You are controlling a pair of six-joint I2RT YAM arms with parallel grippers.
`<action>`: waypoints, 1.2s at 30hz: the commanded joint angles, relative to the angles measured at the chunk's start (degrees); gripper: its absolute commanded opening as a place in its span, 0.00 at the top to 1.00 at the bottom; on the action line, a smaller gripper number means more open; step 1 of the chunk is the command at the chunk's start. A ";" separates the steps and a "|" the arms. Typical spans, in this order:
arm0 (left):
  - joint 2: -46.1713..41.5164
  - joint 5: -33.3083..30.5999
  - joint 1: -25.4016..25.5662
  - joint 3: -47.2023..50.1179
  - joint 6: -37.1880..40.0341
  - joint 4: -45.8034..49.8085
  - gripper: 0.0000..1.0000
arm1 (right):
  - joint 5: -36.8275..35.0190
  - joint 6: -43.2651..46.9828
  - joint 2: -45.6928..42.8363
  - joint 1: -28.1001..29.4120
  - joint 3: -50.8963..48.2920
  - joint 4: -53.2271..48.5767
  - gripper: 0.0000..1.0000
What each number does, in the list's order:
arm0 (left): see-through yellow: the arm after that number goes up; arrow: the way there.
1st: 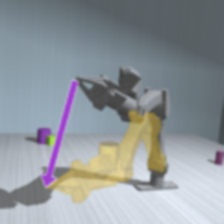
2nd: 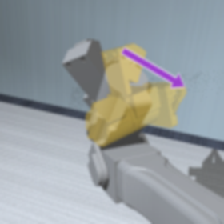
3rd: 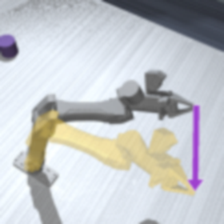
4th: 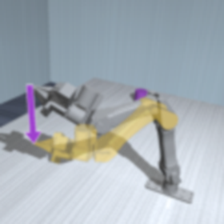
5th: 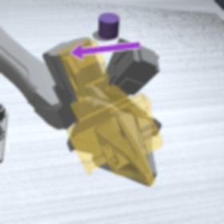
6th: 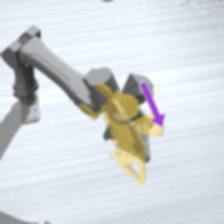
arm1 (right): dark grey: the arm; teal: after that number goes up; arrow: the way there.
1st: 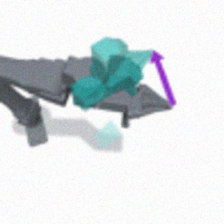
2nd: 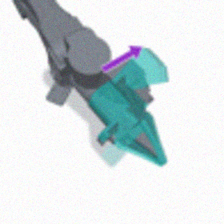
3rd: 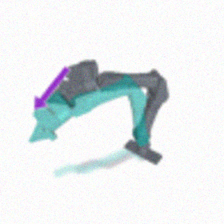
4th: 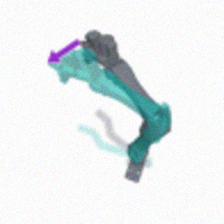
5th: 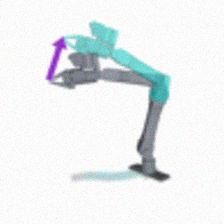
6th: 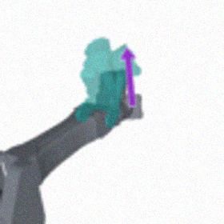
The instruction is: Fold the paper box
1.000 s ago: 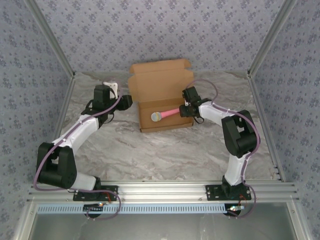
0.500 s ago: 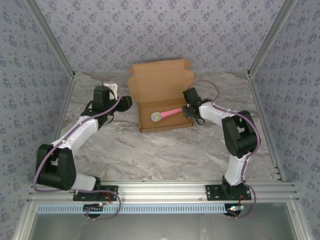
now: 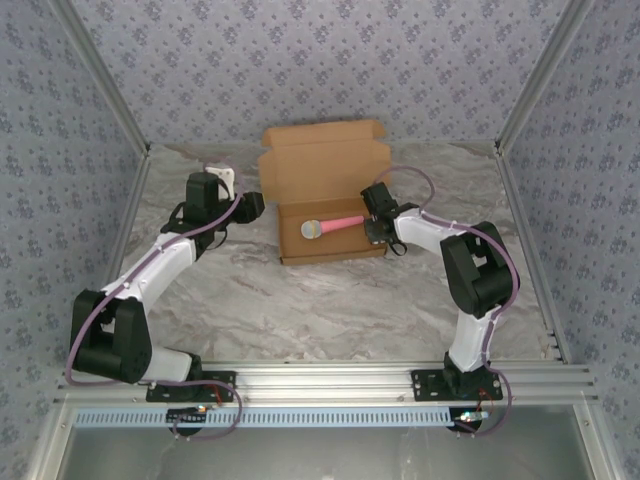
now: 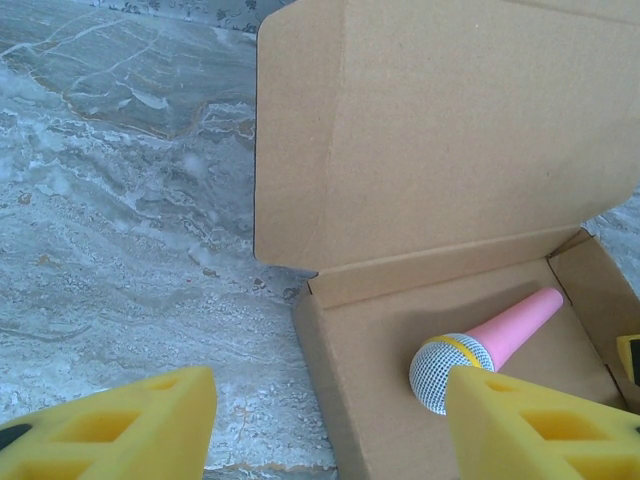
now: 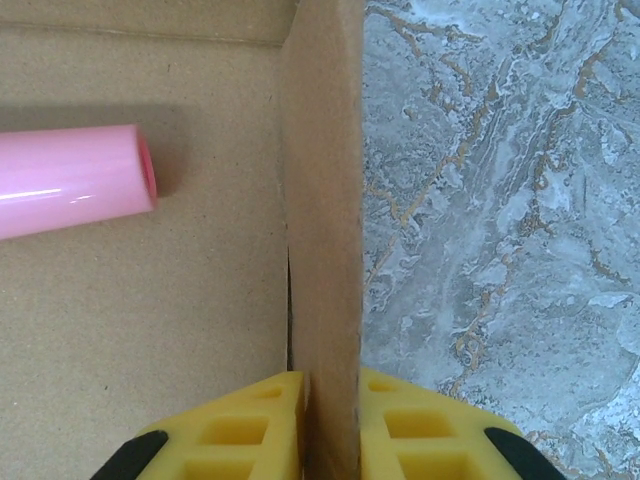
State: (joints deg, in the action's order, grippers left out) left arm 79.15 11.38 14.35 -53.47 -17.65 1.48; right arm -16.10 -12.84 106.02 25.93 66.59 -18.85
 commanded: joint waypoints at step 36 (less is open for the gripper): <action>23.28 9.69 -4.51 -18.46 6.16 -8.28 0.25 | 11.60 3.81 -12.02 -10.19 9.07 3.56 0.23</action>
State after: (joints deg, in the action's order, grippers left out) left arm 100.62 17.08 10.13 -69.04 -13.39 -4.21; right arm -12.03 -10.24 93.84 18.74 73.38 -17.56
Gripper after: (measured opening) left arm 0.751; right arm 0.771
